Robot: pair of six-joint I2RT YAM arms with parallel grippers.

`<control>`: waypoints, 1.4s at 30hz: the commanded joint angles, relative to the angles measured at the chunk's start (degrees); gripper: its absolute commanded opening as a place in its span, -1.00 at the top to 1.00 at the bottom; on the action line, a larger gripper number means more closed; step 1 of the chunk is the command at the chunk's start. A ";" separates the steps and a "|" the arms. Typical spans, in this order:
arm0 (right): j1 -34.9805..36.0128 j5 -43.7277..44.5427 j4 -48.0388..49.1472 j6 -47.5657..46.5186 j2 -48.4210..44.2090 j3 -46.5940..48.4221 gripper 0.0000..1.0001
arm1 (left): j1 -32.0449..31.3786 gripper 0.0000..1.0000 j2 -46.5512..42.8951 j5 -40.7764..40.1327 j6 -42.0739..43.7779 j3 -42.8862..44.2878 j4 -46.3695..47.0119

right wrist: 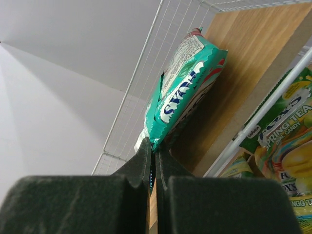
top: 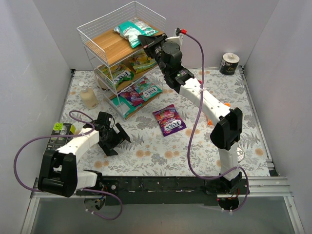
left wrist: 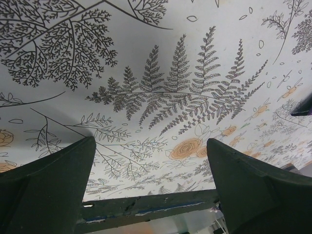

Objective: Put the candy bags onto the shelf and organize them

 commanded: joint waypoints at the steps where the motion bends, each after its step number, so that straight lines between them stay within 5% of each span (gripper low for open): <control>1: -0.32 6.52 0.10 -1.46 -2.67 1.30 0.97 | -0.12 -0.96 -1.47 -1.17 0.85 1.50 -0.30; 11: -0.76 4.52 -0.52 -1.73 -0.91 3.94 0.97 | -0.12 -0.96 -1.56 -1.35 0.85 1.41 -0.31; 15: -1.11 2.58 -1.39 -2.70 -2.14 3.15 0.31 | -0.21 -0.96 -1.83 -1.35 0.85 1.41 -0.48; 22: -1.20 0.64 -5.00 -5.77 -6.54 -0.19 -0.56 | -0.12 -0.96 -2.35 -1.26 0.76 1.50 -0.39; 31: -1.38 0.12 -8.42 -4.98 -17.16 -12.75 -0.75 | -0.12 -0.96 -2.79 -1.35 0.85 1.76 -0.66; 42: -3.74 5.56 -25.12 -21.23 -39.04 -36.72 -0.97 | -0.12 -0.96 -5.07 1.63 2.96 2.56 0.48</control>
